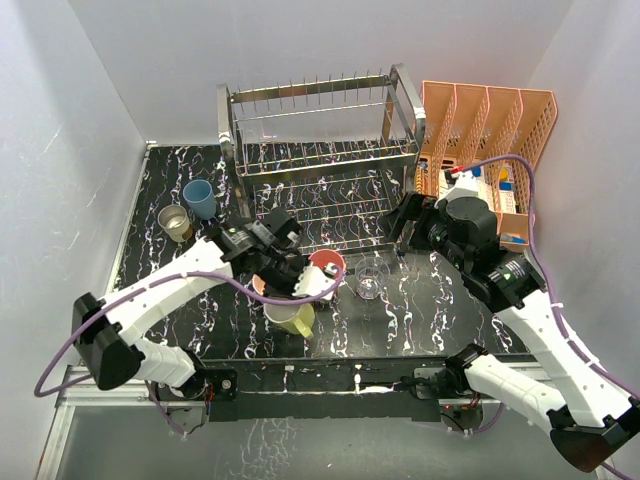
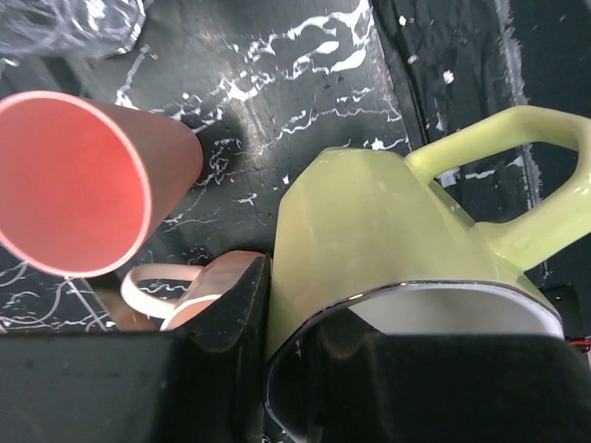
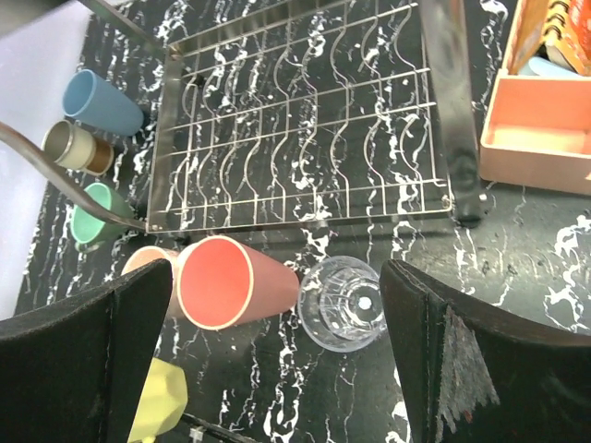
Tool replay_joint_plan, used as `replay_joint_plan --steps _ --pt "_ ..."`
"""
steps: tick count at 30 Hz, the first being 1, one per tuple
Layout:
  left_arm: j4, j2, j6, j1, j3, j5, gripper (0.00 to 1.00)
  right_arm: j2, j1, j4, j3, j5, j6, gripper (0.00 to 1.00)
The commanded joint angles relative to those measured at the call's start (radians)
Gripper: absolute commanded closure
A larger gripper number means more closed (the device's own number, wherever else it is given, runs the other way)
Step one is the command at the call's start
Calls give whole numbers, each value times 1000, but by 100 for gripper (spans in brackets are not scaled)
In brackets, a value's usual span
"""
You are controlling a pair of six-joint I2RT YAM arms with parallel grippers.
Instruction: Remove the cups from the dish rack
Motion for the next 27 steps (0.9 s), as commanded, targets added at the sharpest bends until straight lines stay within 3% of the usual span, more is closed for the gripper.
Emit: replay_joint_plan --steps 1,6,22,23,25,27 --pt "50 5 -58 -57 -40 -106 100 -30 -2 -8 -29 70 6 2" --pt "151 78 -119 -100 -107 -229 100 -57 -2 -26 -67 108 21 2" --pt "238 188 -189 -141 -134 -253 100 -98 -2 -69 -122 150 50 2" --pt "230 187 -199 -141 -125 -251 93 -96 -2 -69 -125 152 51 2" --pt "208 174 -214 -139 -103 -241 64 -91 -2 -65 -129 158 52 2" --pt "186 148 -229 -137 -82 -221 42 -87 -3 -59 -137 162 53 2"
